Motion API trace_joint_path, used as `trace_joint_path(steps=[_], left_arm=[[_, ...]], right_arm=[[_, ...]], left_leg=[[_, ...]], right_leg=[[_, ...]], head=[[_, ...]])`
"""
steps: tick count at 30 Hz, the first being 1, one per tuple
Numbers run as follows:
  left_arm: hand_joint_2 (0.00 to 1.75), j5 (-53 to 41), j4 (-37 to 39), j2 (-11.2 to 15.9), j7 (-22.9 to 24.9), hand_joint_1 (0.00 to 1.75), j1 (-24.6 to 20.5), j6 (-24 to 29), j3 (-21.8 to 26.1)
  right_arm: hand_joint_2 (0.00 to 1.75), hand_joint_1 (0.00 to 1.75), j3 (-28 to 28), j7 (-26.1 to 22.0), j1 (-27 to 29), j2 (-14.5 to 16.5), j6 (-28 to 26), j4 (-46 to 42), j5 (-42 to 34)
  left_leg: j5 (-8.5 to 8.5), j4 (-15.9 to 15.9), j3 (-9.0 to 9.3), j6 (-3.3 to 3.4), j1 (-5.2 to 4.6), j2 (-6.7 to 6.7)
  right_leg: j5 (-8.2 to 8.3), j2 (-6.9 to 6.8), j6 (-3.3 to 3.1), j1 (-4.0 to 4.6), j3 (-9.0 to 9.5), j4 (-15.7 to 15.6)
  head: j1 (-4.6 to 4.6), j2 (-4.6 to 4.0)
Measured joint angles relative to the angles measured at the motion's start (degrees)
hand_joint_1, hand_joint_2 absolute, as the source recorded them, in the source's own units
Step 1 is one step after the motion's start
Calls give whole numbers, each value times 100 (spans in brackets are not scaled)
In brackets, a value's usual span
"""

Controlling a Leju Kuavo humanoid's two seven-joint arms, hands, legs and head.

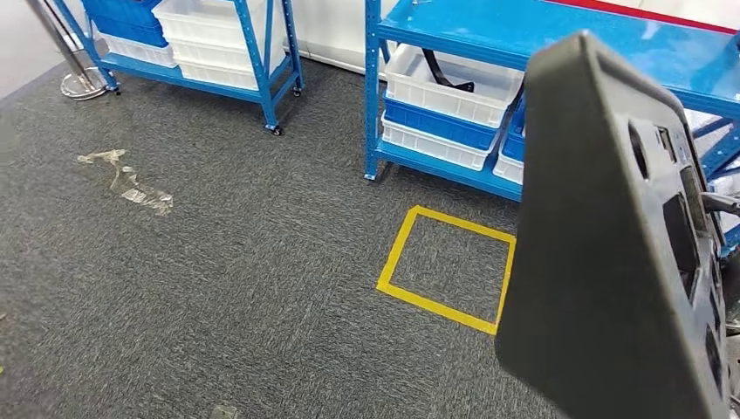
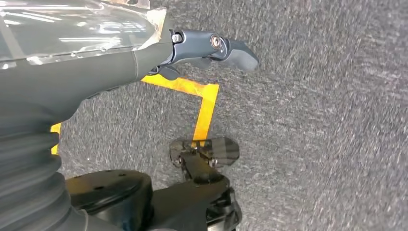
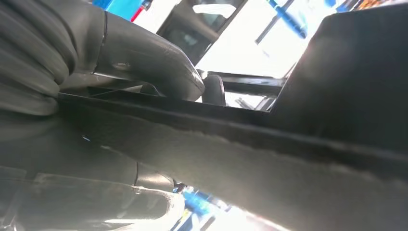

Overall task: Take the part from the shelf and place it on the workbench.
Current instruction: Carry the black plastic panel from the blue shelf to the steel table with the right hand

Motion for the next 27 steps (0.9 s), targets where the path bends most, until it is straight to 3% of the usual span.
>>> trace_joint_path(steps=[2, 3, 4, 6, 8, 11, 13, 15, 17, 18, 19, 22, 24, 26, 27], left_arm=[[175, -1, -1, -18, -1, 0, -4, -2, 0], [175, -1, -1, -25, -1, 0, -1, -1, 0], [175, 1, -1, -28, -1, 0, 1, -1, 1], [175, 6, -2, -31, 0, 0, 0, -3, 6], [175, 16, -4, -32, 0, 0, -8, -8, 14], [175, 32, -6, -25, 3, 0, 7, -13, 26], [175, 42, -5, -16, 7, 0, 18, -7, 40], [175, 50, -5, -16, 7, 0, 11, -2, 68], [175, 61, -5, -18, 6, 0, 13, -2, 97], [175, 69, -5, -17, 6, 0, 20, -2, 110], [175, 80, -5, -15, 6, 0, 27, -2, 126], [175, 117, -6, -1, -2, 0, 30, -2, 176], [175, 125, -6, 5, -8, 0, 26, -3, 198], [175, 127, -5, 17, -12, 0, 41, -3, 223], [175, 129, -6, 23, -14, 0, 56, -3, 236]], right_arm=[[175, 175, 1, -9, 6, -1, 0, 21, -11], [175, 175, 3, -16, 6, 2, 0, 34, -14], [175, 175, 6, -25, -2, 3, 0, 46, -14], [175, 175, 14, -39, -53, 14, 0, 66, 4], [175, 175, 33, -43, -114, 39, 0, 85, 51], [175, 175, 66, -37, -163, 71, 2, 110, 85], [175, 175, 85, -33, -187, 85, 18, 119, 63], [175, 175, 100, -33, -200, 86, 38, 127, 22], [175, 175, 114, -45, -215, 86, 51, 152, -29], [175, 175, 125, -55, -230, 89, 61, 171, -56], [175, 175, 138, -65, -252, 92, 70, 192, -80], [175, 175, 186, -87, -365, 114, 85, 246, -120], [175, 175, 216, -90, -437, 126, 85, 273, -126], [175, 175, 253, -92, -485, 139, 85, 295, -127], [175, 175, 274, -93, -501, 145, 85, 305, -127]], left_leg=[[22, 8, -27, 10, -4, -153], [29, 13, -36, 6, -4, -234], [36, 22, -40, -1, -2, -316], [38, 57, -47, -25, 1, -466], [40, 99, -83, -72, -11, -582], [76, 104, -166, -164, -10, -686], [-55, 303, -278, -226, -13, -483], [-419, 952, -592, -298, 14, -177], [-703, 1675, -950, -357, 74, -69], [-704, 1798, -1012, -379, 102, -50], [-606, 1686, -953, -396, 126, -23], [-149, 527, -313, -396, 148, 275], [-57, 153, -125, -345, 106, 378], [-28, 125, -142, -265, 66, 235], [-4, 94, -128, -220, 63, 163]], right_leg=[[-208, 106, -1, -1, -289, 617], [-190, 122, 34, -3, -324, 677], [-79, 141, 89, -9, -249, 504], [239, 267, 181, -32, 114, -262], [409, 375, 142, -26, 357, -793], [454, 274, -12, -9, 394, -866], [486, 171, -89, -48, 392, -890], [491, 52, -147, -52, 389, -898], [487, -88, -170, -42, 380, -897], [486, -158, -170, -42, 378, -896], [485, -224, -168, -47, 379, -896], [461, -402, -122, -38, 396, -891], [446, -507, -47, -10, 411, -894], [445, -622, 36, -6, 442, -924], [420, -596, 69, -19, 447, -910]], head=[[8, 0], [9, 0], [8, 0], [7, 0], [8, 0], [8, 0], [-12, 0], [-35, 0], [-43, 0], [-44, 0], [-44, 0], [-46, 0], [-36, 0], [-25, 0], [-23, 0]])
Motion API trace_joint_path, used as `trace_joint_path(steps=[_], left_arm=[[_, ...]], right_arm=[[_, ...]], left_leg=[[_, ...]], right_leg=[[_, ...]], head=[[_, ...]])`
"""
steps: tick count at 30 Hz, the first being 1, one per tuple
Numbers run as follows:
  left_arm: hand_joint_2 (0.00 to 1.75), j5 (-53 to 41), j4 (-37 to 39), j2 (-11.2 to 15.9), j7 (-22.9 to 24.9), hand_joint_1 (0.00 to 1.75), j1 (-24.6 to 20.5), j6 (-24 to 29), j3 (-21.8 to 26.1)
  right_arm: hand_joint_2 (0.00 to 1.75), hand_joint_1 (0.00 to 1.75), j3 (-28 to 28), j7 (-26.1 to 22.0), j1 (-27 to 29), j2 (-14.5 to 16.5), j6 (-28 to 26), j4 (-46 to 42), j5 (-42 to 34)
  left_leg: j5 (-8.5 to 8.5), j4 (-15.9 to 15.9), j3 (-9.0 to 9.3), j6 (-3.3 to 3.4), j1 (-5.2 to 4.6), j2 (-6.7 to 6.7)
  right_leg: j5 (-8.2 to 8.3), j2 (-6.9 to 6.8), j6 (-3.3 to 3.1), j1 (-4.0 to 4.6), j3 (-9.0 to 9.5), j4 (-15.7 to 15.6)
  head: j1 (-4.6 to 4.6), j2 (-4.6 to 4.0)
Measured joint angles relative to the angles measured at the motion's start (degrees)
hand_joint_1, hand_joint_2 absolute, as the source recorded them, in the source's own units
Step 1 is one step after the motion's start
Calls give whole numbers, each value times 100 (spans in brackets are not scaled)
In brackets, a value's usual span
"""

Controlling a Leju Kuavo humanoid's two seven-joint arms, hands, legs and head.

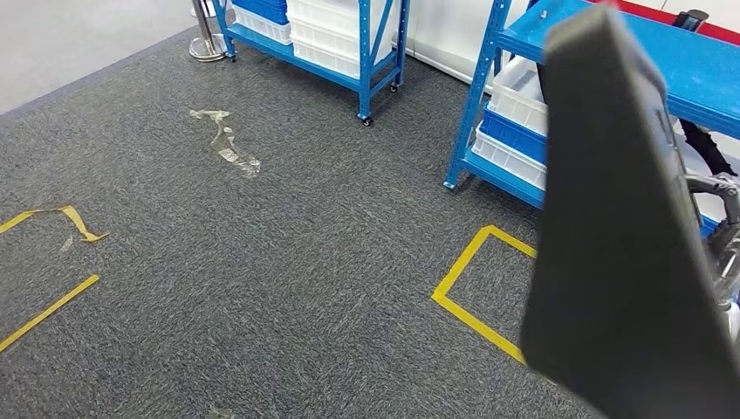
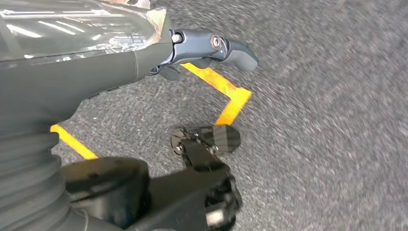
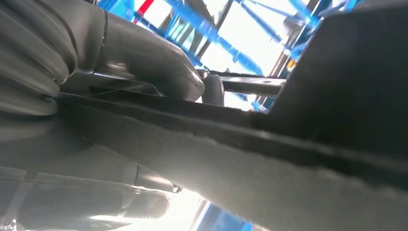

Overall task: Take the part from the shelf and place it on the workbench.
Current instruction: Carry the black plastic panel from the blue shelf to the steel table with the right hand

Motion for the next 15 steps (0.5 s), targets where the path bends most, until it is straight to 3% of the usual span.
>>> trace_joint_path(steps=[2, 4, 6, 7, 8, 10, 12, 14, 15], left_arm=[[175, 4, 0, 11, -5, 0, 13, 1, 16], [175, 5, 0, 13, -9, 0, 12, 1, 21], [175, 4, 0, 8, -9, 0, 23, -1, 24], [175, 4, 0, 7, -9, 0, 30, -1, 24], [175, 4, 0, 5, -9, 0, 34, -1, 24], [175, 4, 0, 5, -8, 0, 36, -1, 25], [175, 5, 0, 5, -7, 0, 41, 0, 28], [175, 6, 2, 8, -8, 0, 64, 3, 30], [175, 7, 3, 11, -10, 0, 78, 5, 31]], right_arm=[[175, 175, 25, -3, -15, 1, 0, 20, -1], [175, 175, 37, -4, -17, -1, 0, 52, -2], [175, 175, 55, -3, -12, 1, 0, 88, -7], [175, 175, 65, -2, -12, 2, 0, 104, -9], [175, 175, 72, -2, -13, 2, 0, 116, -10], [175, 175, 80, -2, -26, 3, 0, 132, -10], [175, 175, 95, -3, -52, 5, 0, 141, -8], [175, 175, 124, 3, -90, 22, 0, 157, 6], [175, 175, 139, 8, -116, 35, 1, 165, 21]], left_leg=[[57, -63, 36, 93, 16, -138], [82, -74, 21, 140, 19, -283], [91, -70, 5, 153, 1, -451], [94, -66, 4, 155, -6, -536], [96, -57, 5, 154, -9, -621], [93, -25, -7, 135, -18, -781], [98, 0, -48, 87, -35, -900], [123, -4, -94, 24, -34, -989], [112, 20, -119, -4, -33, -939]], right_leg=[[-197, 298, 5, -21, -138, 341], [-520, 647, -37, -30, -524, 1127], [-650, 734, -14, -19, -827, 1659], [-573, 746, 25, -19, -821, 1589], [-416, 771, 72, -22, -702, 1292], [-74, 958, 126, -30, -337, 460], [69, 1070, 76, -17, -151, 57], [92, 972, -9, -4, -143, 46], [108, 918, -43, -17, -142, 39]], head=[[13, 0], [32, 0], [40, 0], [40, 0], [40, 0], [43, 0], [38, 0], [33, 0], [33, 0]])
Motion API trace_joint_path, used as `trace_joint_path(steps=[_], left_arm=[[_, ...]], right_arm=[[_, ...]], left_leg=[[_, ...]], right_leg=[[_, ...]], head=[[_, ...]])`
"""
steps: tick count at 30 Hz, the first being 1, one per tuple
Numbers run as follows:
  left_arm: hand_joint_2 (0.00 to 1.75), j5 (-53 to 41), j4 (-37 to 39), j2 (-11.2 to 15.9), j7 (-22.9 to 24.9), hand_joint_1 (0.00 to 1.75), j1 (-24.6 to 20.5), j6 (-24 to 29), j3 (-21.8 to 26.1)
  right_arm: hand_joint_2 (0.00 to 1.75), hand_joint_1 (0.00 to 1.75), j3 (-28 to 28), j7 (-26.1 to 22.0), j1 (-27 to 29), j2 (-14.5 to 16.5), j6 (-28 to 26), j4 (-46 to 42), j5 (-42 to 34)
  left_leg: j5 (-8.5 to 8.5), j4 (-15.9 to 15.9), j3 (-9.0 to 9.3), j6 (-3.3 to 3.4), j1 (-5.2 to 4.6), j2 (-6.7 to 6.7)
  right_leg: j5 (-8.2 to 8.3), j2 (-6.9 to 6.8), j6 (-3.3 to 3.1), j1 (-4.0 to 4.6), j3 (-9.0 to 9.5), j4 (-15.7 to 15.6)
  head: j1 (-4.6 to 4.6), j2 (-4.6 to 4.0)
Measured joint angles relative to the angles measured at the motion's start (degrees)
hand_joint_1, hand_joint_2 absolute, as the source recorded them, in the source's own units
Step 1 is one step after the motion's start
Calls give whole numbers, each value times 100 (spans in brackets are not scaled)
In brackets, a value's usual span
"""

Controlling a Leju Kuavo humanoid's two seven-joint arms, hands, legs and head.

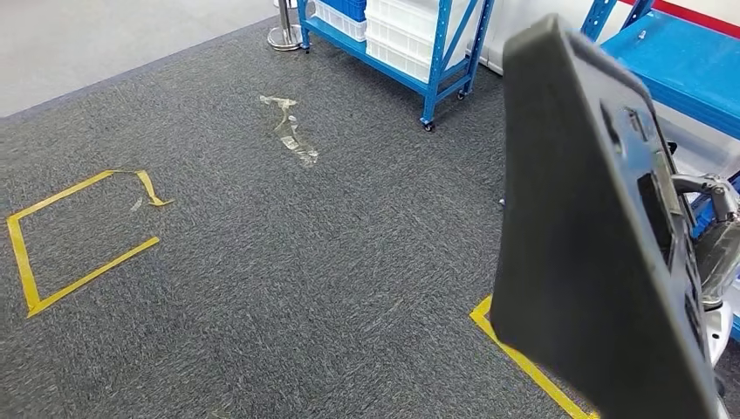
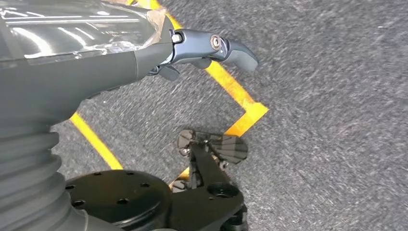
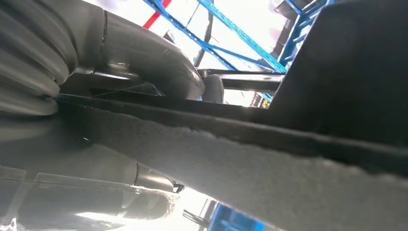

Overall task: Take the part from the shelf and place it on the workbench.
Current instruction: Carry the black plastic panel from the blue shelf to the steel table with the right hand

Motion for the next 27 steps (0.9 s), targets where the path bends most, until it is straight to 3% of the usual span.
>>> trace_joint_path(steps=[2, 4, 6, 7, 9, 11, 13, 15, 17, 19, 21, 22, 23, 25, 27], left_arm=[[175, -2, 3, 5, -6, 0, 8, 3, 1], [175, -4, 3, 2, -9, 0, -8, -1, 1], [175, -8, 3, -7, 1, 0, -17, -4, 1], [175, -10, 3, -12, 9, 0, -17, -4, 1], [175, -25, 3, -14, 23, 0, -23, -4, 1], [175, -57, 3, -19, 34, 0, -52, -4, 1], [175, -90, 3, -26, 44, 0, -83, -3, 0], [175, -119, 3, -28, 54, 0, -90, -2, -1], [175, -154, 3, -24, 66, 0, -102, -1, -1], [175, -190, 3, -22, 72, 0, -131, -1, 1], [175, -218, 3, -33, 75, 0, -142, -5, 0], [175, -227, 3, -38, 78, 0, -141, -6, -1], [175, -235, 3, -41, 80, 0, -140, -7, -1], [175, -243, 3, -40, 83, 0, -140, -7, -1], [175, -252, 4, -37, 85, 0, -140, -5, -1]], right_arm=[[175, 175, 24, 10, -40, 22, 1, 11, 28], [175, 175, 34, 13, -51, 29, 2, 25, 37], [175, 175, 46, 20, -57, 36, 2, 55, 31], [175, 175, 57, 23, -64, 42, 6, 73, 28], [175, 175, 84, 36, -89, 53, 36, 110, 28], [175, 175, 117, 55, -126, 54, 69, 149, 36], [175, 175, 151, 80, -173, 46, 87, 190, 41], [175, 175, 186, 119, -216, 36, 108, 241, 40], [175, 175, 225, 173, -232, 10, 126, 299, 40], [175, 175, 255, 243, -228, -21, 145, 360, 52], [175, 175, 277, 304, -206, -32, 166, 417, 81], [175, 175, 286, 321, -193, -32, 173, 442, 97], [175, 175, 293, 331, -184, -32, 176, 461, 109], [175, 175, 298, 338, -182, -33, 180, 487, 128], [175, 175, 303, 361, -183, -31, 200, 510, 144]], left_leg=[[-200, 305, -159, -54, -4, 317], [-579, 1028, -519, -104, 18, 641], [-783, 1644, -839, -142, 62, 716], [-739, 1676, -861, -155, 82, 734], [-407, 1060, -530, -161, 110, 860], [-156, 321, -116, -136, 91, 1142], [-120, 89, 3, -95, 48, 1233], [-100, 66, 3, -27, 31, 1068], [-69, 30, 22, 61, 41, 914], [-50, 17, 23, 115, 51, 756], [-48, 19, 20, 127, 45, 579], [-48, 22, 23, 126, 44, 488], [-47, 25, 28, 125, 46, 398], [-52, 38, 38, 106, 54, 230], [-55, 58, 17, 55, 43, 90]], right_leg=[[15, -125, -95, -35, 12, -22], [0, -268, -167, -14, 18, -25], [-12, -424, -186, 2, 19, -23], [-19, -497, -184, 3, 22, -22], [-43, -632, -162, 1, 48, -21], [-90, -745, -101, 42, 86, -13], [-125, -857, -36, 90, 121, -16], [-159, -933, 25, 81, 147, -18], [-308, -670, 53, 39, 47, 228], [-597, -304, 24, 14, -294, 924], [-794, -196, 32, 19, -682, 1617], [-770, -182, 68, 19, -765, 1703], [-651, -169, 119, 11, -734, 1547], [-277, -18, 231, -33, -427, 757], [-45, 131, 226, -55, -175, 184]], head=[[-28, 0], [-57, 0], [-57, 0], [-58, 0], [-60, 0], [-59, 0], [-39, 0], [-21, 0], [-14, 0], [9, 0], [21, 0], [22, 0], [21, 0], [25, 0], [26, 0]])
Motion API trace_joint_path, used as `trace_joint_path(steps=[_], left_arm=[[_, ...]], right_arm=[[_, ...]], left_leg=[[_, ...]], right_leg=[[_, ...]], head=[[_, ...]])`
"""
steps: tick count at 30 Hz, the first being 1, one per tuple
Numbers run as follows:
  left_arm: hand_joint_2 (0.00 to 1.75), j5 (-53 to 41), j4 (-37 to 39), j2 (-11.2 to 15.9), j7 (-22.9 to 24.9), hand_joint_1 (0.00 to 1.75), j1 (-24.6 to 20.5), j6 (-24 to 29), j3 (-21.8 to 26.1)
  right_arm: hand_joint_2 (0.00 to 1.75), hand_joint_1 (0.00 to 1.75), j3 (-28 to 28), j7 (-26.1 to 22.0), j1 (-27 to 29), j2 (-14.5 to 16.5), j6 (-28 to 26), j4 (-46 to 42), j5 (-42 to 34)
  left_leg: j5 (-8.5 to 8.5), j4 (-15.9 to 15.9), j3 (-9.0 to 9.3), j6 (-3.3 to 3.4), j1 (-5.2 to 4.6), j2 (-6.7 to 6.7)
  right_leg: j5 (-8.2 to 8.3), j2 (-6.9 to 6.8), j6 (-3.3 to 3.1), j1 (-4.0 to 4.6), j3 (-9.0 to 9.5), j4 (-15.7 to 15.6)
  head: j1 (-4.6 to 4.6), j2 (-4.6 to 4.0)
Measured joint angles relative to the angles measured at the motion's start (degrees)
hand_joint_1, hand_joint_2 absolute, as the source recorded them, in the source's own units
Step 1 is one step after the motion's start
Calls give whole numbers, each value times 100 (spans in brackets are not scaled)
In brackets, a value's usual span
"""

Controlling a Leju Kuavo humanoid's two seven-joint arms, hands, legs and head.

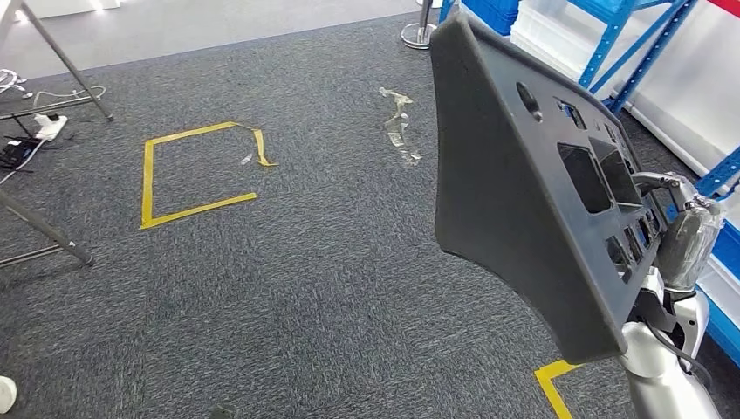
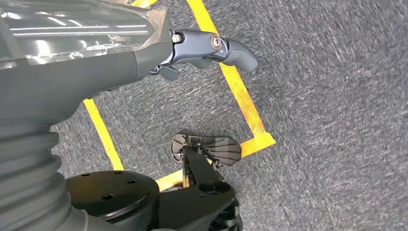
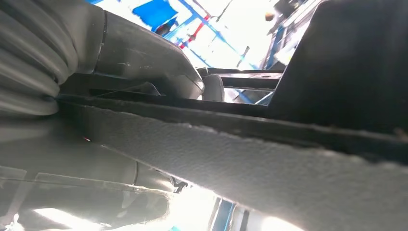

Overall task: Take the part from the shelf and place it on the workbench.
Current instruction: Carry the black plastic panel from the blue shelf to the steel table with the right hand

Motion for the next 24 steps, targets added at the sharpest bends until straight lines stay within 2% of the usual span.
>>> trace_joint_path(steps=[1, 3, 4, 5, 7, 8, 10, 11, 12, 13, 15, 16, 17, 19, 20, 21, 22, 23, 24], left_arm=[[175, -5, 1, 3, 2, 0, 6, 1, 0], [175, -11, 3, 11, 3, 0, 24, 2, 1], [175, -13, 4, 16, 3, 0, 32, 3, 2], [175, -15, 5, 21, 1, 0, 31, 3, 3], [175, -16, 6, 23, -5, 0, 17, 3, 10], [175, -17, 6, 21, -9, 0, 10, 3, 15], [175, -16, 6, 14, -12, 0, 13, 3, 24], [175, -14, 6, 11, -12, 0, 17, 3, 29], [175, -9, 6, 10, -13, 0, 21, 3, 36], [175, -1, 6, 9, -14, 0, 24, 3, 46], [175, 21, 6, 7, -21, 0, 21, 3, 72], [175, 32, 6, 5, -29, 0, 19, 3, 86], [175, 42, 6, 3, -37, 0, 18, 3, 102], [175, 53, 6, 3, -46, 0, 22, 3, 131], [175, 55, 6, 1, -49, 0, 29, 3, 142], [175, 55, 6, 1, -50, 0, 31, 4, 148], [175, 56, 6, -2, -52, 0, 30, 4, 152], [175, 57, 6, -7, -54, 0, 28, 3, 156], [175, 58, 6, -14, -54, 0, 25, 2, 160]], right_arm=[[175, 175, 3, 19, -1, 5, 16, 15, 5], [175, 175, 8, 47, -13, 22, 48, 51, 8], [175, 175, 10, 57, -31, 32, 66, 69, 8], [175, 175, 13, 61, -49, 42, 82, 90, 9], [175, 175, 17, 65, -87, 57, 110, 137, 8], [175, 175, 19, 66, -100, 64, 117, 162, 8], [175, 175, 23, 66, -129, 80, 133, 210, 7], [175, 175, 29, 65, -147, 93, 144, 237, 8], [175, 175, 36, 64, -170, 108, 156, 266, 10], [175, 175, 46, 64, -201, 127, 167, 298, 14], [175, 175, 69, 62, -279, 163, 190, 356, 23], [175, 175, 84, 59, -321, 177, 202, 382, 28], [175, 175, 101, 56, -358, 191, 211, 406, 32], [175, 175, 139, 53, -409, 217, 219, 445, 38], [175, 175, 154, 54, -423, 230, 220, 460, 38], [175, 175, 164, 53, -429, 237, 220, 470, 38], [175, 175, 171, 52, -435, 239, 220, 483, 37], [175, 175, 175, 51, -438, 239, 219, 500, 36], [175, 175, 182, 49, -436, 238, 219, 519, 33]], left_leg=[[8, 1, -20, -34, -6, -56], [29, -11, -55, -93, -3, -137], [1, 25, -77, -117, -6, -77], [-94, 165, -148, -141, -11, 63], [-438, 790, -450, -179, -14, 440], [-618, 1181, -645, -193, -4, 555], [-797, 1717, -915, -206, 11, 624], [-762, 1746, -935, -207, 17, 634], [-649, 1598, -863, -203, 21, 651], [-474, 1274, -693, -193, 23, 695], [-156, 454, -241, -151, -1, 957], [-80, 188, -95, -129, -23, 1057], [-60, 68, -38, -105, -49, 1112], [-47, 27, -42, -52, -80, 983], [-24, -14, -19, -15, -73, 910], [3, -58, 13, 23, -55, 843], [30, -98, 46, 55, -31, 771], [47, -120, 60, 75, -12, 697], [54, -122, 60, 84, -4, 619]], right_leg=[[28, 25, -45, 6, 36, -79], [49, -89, -148, 14, 44, -81], [58, -141, -190, 5, 49, -90], [64, -203, -242, -1, 54, -99], [59, -333, -325, 21, 58, -108], [53, -399, -353, 41, 58, -107], [44, -512, -367, 71, 59, -107], [40, -566, -372, 79, 61, -106], [35, -625, -377, 85, 66, -106], [29, -692, -382, 89, 75, -106], [4, -806, -374, 122, 101, -102], [-9, -857, -360, 139, 114, -101], [-20, -909, -337, 155, 126, -103], [-37, -1030, -281, 162, 158, -122], [-69, -1009, -254, 153, 160, -99], [-136, -905, -243, 144, 127, -3], [-249, -737, -248, 138, 30, 221], [-397, -544, -266, 122, -131, 559], [-546, -413, -281, 120, -329, 958]], head=[[0, 0], [-8, 0], [-13, 0], [-36, 0], [-79, 0], [-97, 0], [-98, 0], [-101, 0], [-101, 0], [-101, 0], [-98, 0], [-94, 0], [-91, 0], [-89, 0], [-89, 0], [-88, 0], [-79, 0], [-64, 0], [-54, 0]])
